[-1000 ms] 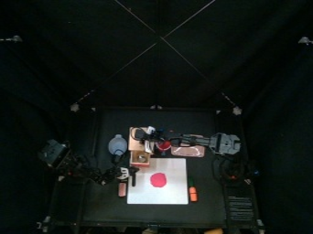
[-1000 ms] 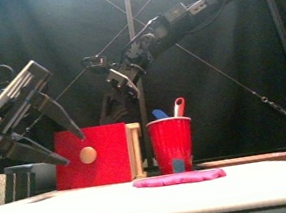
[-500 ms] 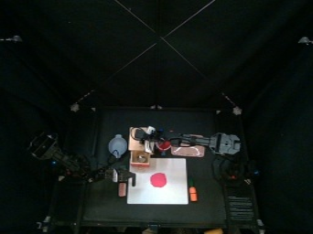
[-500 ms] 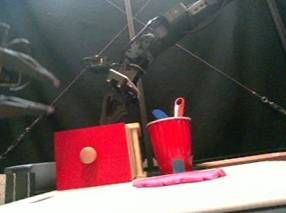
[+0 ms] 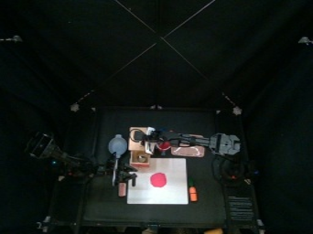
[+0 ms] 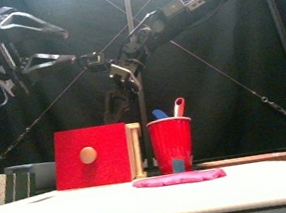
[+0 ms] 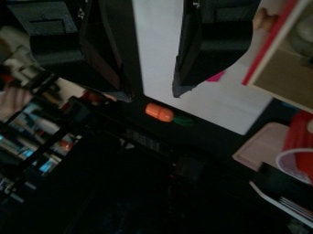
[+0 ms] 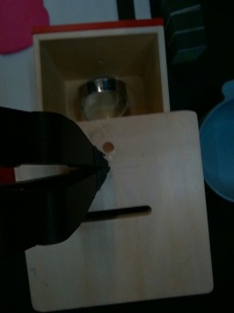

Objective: Get the cutter from the drawer then cut the dough then place the extra dough in the bowl
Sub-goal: Place the cutter on the board

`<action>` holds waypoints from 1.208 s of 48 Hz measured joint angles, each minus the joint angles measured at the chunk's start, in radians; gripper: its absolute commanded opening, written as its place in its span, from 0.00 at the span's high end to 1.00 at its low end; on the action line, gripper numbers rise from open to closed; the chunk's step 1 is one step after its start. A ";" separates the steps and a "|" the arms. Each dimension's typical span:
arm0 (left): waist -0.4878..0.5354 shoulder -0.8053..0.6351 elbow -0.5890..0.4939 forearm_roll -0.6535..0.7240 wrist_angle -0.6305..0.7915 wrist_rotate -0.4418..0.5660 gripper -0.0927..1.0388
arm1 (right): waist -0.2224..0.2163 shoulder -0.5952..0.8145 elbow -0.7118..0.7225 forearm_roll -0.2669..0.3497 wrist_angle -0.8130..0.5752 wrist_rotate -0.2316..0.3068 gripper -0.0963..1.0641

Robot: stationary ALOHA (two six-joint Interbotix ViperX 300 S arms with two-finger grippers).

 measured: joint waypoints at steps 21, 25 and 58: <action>0.083 -0.124 0.048 0.002 -0.002 0.233 0.22 | 0.101 -0.034 -0.083 -0.055 0.163 0.002 0.75; 0.098 -0.186 0.087 0.002 0.000 0.293 0.22 | 0.118 -0.034 -0.086 -0.063 0.183 0.006 0.64; 0.155 -0.453 0.250 0.003 0.000 0.377 0.22 | 0.124 0.023 -0.129 -0.051 0.190 0.118 0.33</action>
